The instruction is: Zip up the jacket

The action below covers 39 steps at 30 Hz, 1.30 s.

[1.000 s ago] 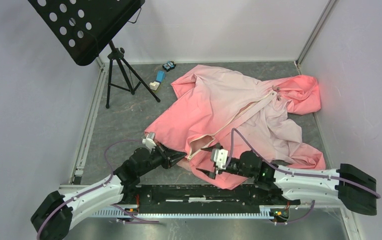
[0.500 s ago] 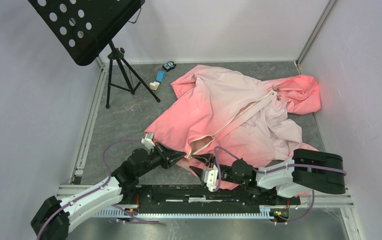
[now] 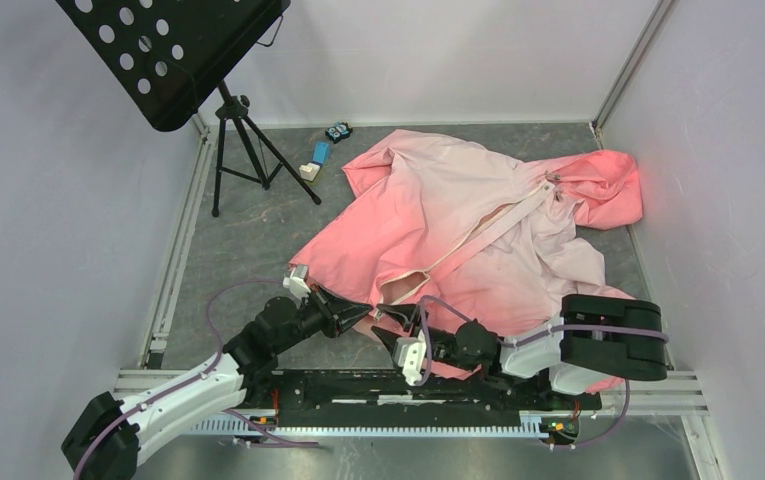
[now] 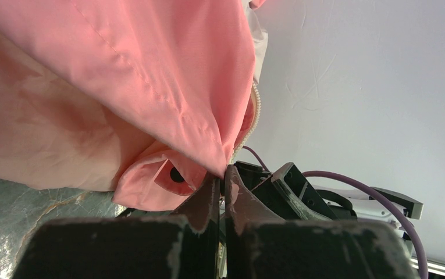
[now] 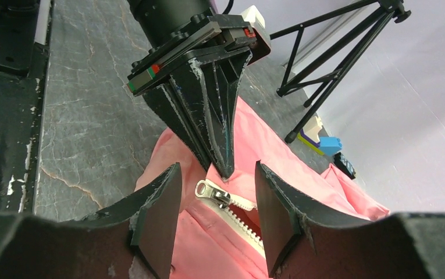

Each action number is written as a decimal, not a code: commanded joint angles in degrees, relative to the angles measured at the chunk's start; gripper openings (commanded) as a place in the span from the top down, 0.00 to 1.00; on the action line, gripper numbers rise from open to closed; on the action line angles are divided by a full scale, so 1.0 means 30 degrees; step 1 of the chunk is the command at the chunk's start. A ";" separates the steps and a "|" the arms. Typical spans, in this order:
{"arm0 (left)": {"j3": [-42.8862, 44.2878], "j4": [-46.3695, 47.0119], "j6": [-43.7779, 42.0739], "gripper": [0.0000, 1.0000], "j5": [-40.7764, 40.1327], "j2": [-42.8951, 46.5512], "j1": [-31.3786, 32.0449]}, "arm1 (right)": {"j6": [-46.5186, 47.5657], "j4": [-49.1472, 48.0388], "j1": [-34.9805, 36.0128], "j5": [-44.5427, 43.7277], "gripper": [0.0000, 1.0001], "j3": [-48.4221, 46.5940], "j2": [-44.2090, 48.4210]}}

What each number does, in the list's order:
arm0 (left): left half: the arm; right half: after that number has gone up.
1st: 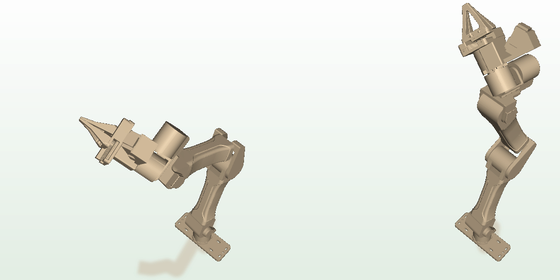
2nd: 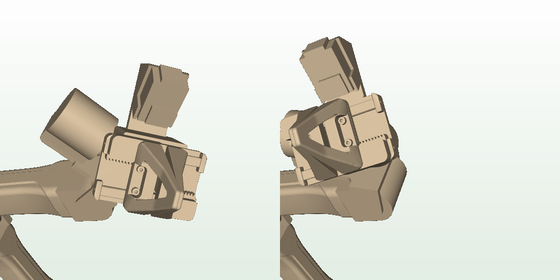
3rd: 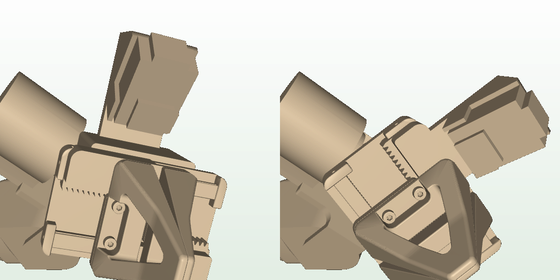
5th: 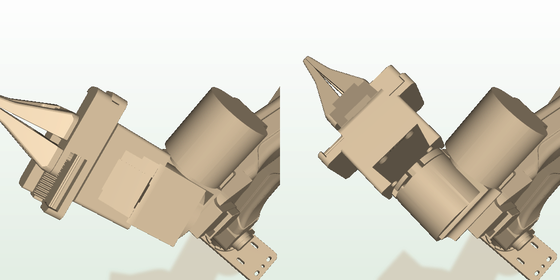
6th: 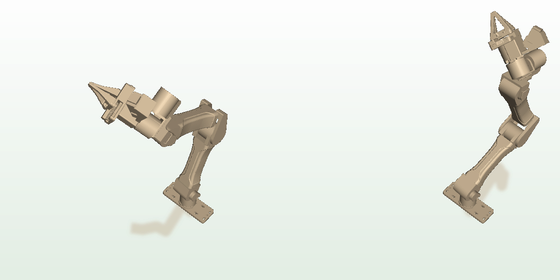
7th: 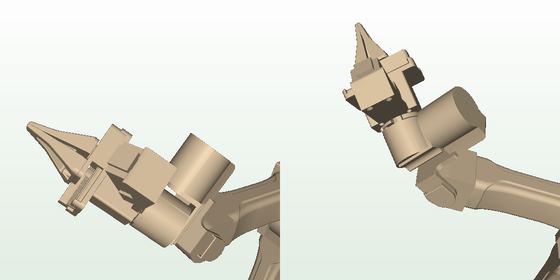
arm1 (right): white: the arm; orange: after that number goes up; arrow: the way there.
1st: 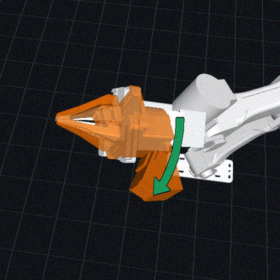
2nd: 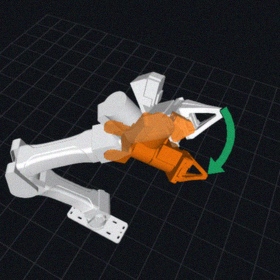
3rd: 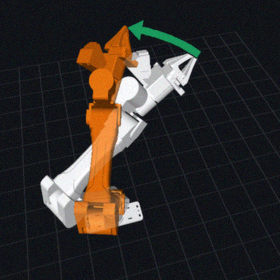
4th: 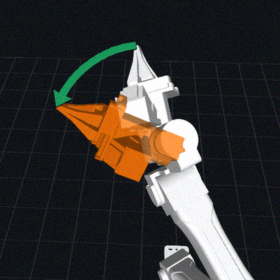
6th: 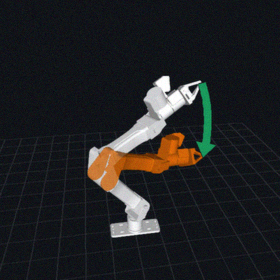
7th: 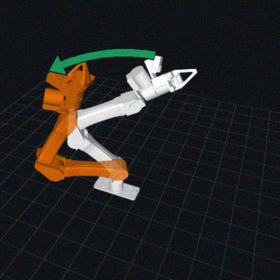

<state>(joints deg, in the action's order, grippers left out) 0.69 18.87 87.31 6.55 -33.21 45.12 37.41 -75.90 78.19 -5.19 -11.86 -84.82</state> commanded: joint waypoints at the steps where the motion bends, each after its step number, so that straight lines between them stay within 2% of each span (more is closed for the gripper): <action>1: -0.1359 0.0176 0.0187 0.98 0.0096 0.0111 0.0076 | 0.0255 -0.1259 0.0125 -0.0916 0.45 -0.0845 -0.0601; 11: -0.1304 0.0165 0.0193 0.98 0.0077 0.0128 0.0073 | 0.0245 -0.1269 0.0127 -0.1582 0.46 -0.0991 -0.1164; 30: -0.1280 0.0180 0.0312 0.98 0.0052 0.0098 0.0076 | 0.0290 -0.1463 0.0127 -0.2021 0.58 -0.0277 -0.0319; 39: -0.1226 0.0169 0.0312 0.98 0.0075 0.0000 0.0060 | 0.0079 -0.1597 0.0127 -0.1756 0.58 0.0030 -0.0119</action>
<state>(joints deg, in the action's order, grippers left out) 0.69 18.85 87.33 6.57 -33.21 45.12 37.80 -76.66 78.30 -10.22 -12.25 -86.17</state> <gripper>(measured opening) 0.044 0.418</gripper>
